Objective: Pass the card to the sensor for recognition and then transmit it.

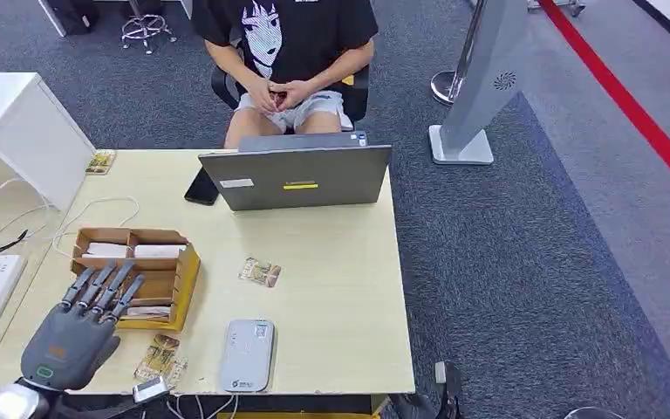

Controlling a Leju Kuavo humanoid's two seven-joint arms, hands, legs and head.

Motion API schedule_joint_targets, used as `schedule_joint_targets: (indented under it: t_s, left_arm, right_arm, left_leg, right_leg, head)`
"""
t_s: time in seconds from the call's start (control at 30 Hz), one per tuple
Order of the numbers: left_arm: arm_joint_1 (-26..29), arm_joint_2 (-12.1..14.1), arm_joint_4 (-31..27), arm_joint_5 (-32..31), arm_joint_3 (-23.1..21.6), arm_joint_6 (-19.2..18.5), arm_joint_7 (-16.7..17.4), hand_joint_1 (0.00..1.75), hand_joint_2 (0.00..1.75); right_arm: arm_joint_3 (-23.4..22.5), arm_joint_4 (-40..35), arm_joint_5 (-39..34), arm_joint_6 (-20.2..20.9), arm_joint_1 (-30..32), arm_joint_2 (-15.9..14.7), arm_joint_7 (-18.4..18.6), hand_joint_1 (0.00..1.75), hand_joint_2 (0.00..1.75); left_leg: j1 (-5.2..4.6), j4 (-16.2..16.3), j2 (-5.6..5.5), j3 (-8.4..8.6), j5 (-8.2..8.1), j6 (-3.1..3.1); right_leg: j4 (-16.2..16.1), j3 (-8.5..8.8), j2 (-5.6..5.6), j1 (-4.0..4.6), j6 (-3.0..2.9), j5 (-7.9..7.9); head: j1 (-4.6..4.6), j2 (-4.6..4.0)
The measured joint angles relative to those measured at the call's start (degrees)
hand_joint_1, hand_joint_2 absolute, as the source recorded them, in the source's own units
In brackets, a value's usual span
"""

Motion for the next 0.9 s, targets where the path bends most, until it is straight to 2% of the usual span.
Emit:
schedule_joint_targets:
  t_s: [0.5,0.9]
  left_arm:
    - [-5.05,-4.79,10.21,-2.56,0.28,0.50,-0.77,0.00,1.75]
    - [-6.40,-5.97,12.39,-2.99,-0.90,0.57,-0.81,0.00,1.75]
  right_arm:
    - [0.61,0.00,0.02,-0.46,-0.26,0.11,1.01,0.00,1.75]
    - [1.18,0.00,0.02,-0.55,-0.36,0.33,1.07,0.00,1.75]
  left_leg:
    - [0.00,0.01,-0.01,0.00,0.00,0.00]
    - [0.01,0.01,0.00,0.01,0.00,0.00]
  right_leg:
    - [0.00,0.00,-0.01,0.00,0.00,0.00]
    - [0.00,0.00,0.00,0.00,0.00,0.00]
  head:
    - [0.00,0.00]
    - [0.00,0.00]
